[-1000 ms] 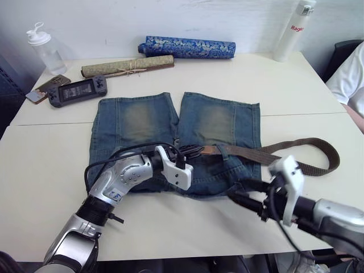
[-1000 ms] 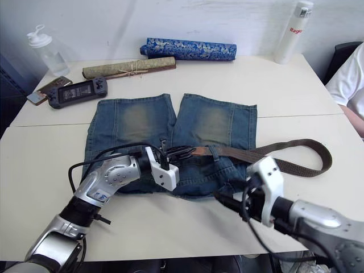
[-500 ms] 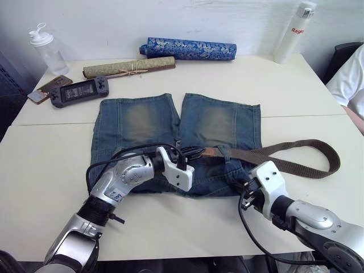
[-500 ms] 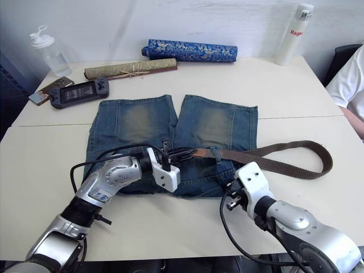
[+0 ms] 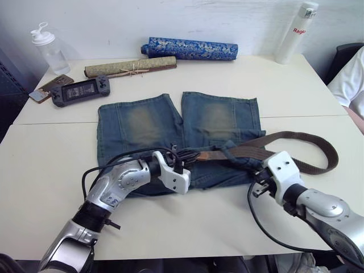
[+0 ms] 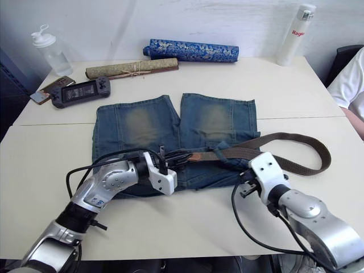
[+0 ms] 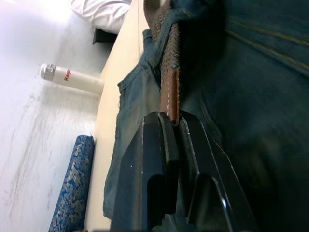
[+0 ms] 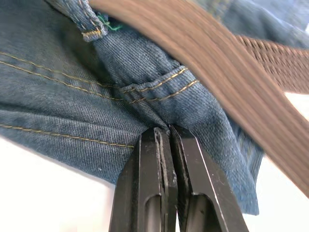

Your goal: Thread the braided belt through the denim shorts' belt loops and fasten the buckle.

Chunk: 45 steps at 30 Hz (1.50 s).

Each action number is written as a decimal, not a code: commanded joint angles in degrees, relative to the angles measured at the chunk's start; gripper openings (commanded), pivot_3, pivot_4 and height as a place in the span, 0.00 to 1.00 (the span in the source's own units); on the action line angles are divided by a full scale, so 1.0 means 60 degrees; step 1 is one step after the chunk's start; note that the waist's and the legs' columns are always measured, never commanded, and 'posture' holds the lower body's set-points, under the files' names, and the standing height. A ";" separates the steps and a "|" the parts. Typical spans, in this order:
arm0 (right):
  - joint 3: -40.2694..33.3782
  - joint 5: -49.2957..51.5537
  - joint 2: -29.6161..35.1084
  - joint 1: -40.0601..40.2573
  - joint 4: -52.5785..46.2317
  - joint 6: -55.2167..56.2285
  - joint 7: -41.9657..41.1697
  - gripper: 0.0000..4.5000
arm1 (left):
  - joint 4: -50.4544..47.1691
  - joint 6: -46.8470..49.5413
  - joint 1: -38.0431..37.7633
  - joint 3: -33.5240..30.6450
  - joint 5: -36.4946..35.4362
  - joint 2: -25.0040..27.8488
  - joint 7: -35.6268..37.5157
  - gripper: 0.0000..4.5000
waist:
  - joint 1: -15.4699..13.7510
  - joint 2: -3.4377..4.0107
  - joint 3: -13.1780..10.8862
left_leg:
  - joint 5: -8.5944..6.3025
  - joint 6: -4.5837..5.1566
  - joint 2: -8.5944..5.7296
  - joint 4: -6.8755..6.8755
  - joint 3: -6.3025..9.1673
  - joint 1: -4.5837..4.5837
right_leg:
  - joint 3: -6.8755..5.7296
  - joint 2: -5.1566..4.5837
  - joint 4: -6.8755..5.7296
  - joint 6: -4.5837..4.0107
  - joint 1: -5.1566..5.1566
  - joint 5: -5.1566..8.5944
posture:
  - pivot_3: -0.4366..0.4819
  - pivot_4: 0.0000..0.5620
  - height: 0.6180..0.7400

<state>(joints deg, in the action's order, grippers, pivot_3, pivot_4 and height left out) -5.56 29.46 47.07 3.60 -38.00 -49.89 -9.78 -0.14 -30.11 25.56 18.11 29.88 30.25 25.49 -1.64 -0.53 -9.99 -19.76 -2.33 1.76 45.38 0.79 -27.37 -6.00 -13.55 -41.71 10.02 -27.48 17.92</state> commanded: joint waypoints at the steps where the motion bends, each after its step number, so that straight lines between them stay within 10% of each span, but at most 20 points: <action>1: -0.0492 -0.0834 0.0194 -0.0035 0.0527 -0.0110 0.0119 0.03 | -0.0580 0.0150 -0.0087 -0.0355 0.0099 0.0230 -0.0064 0.00 | -0.0009 0.0000 0.0000 | 0.0000 0.0000 0.0000 0.0000 0.0000 0.0000 | 0.0000 0.0000 0.0000 0.0000 0.0000 0.0000 | 0.48 0.27 0.22; 18: -0.1306 -0.0968 -0.0374 -0.0911 0.0806 0.0187 -0.0857 0.03 | -0.0557 0.0306 0.0171 -0.0145 0.0239 0.0011 -0.0109 0.00 | 0.0014 -0.0009 -0.0006 | 0.0000 0.0000 0.0000 0.0001 -0.0001 -0.0004 | 0.0000 -0.0001 -0.0004 0.0001 -0.0005 0.0000 | 0.48 0.27 0.22; 22: -0.2689 0.0217 -0.0657 -0.1107 0.0139 -0.0975 -0.1096 0.30 | -0.0471 0.0272 0.0236 -0.0111 0.0330 -0.0066 -0.0140 0.00 | 0.0016 -0.0010 -0.0007 | 0.0000 0.0000 0.0000 0.0001 -0.0001 -0.0009 | 0.0001 -0.0001 -0.0006 0.0001 -0.0012 0.0000 | 0.48 0.27 0.22; 28: -0.5400 0.7436 -0.0989 -0.2054 0.0329 -0.3879 -0.0025 0.90 | -0.0358 0.0198 0.0360 -0.0038 0.0473 -0.0145 -0.0283 0.00 | 0.0033 -0.0017 -0.0012 | 0.0000 0.0000 0.0003 0.0001 0.0001 -0.0009 | 0.0000 0.0000 -0.0014 -0.0002 -0.0015 0.0001 | 0.48 0.27 0.22; 33: -0.2739 1.3864 -0.1907 -0.1211 0.0373 -0.0095 0.4100 0.90 | -0.0463 -0.0007 0.0383 -0.0184 0.0696 -0.0203 -0.0871 0.00 | 0.0055 -0.0040 -0.0024 | -0.0002 0.0005 0.0008 0.0013 -0.0001 -0.0016 | -0.0002 -0.0001 -0.0029 -0.0004 -0.0015 0.0002 | 0.48 0.27 0.22; 45: -0.0485 1.3923 -0.6005 -0.1449 0.0941 0.3298 0.7940 0.90 | -0.0560 -0.0240 0.0358 -0.0329 0.1092 -0.0076 -0.1485 0.00 | 0.0071 -0.0029 -0.0026 | -0.0003 0.0005 0.0004 0.0017 -0.0006 -0.0032 | 0.0011 0.0000 -0.0073 -0.0002 -0.0049 0.0001 | 0.48 0.27 0.22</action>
<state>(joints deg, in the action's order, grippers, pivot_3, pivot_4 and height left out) -7.33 111.55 11.05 -4.01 -31.79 -31.73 37.30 -1.49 -30.81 26.90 16.89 36.34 29.58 17.65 -1.21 -0.71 -10.15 -19.78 -2.29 1.78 45.48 0.75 -27.57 -5.93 -13.55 -42.19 10.01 -27.79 17.93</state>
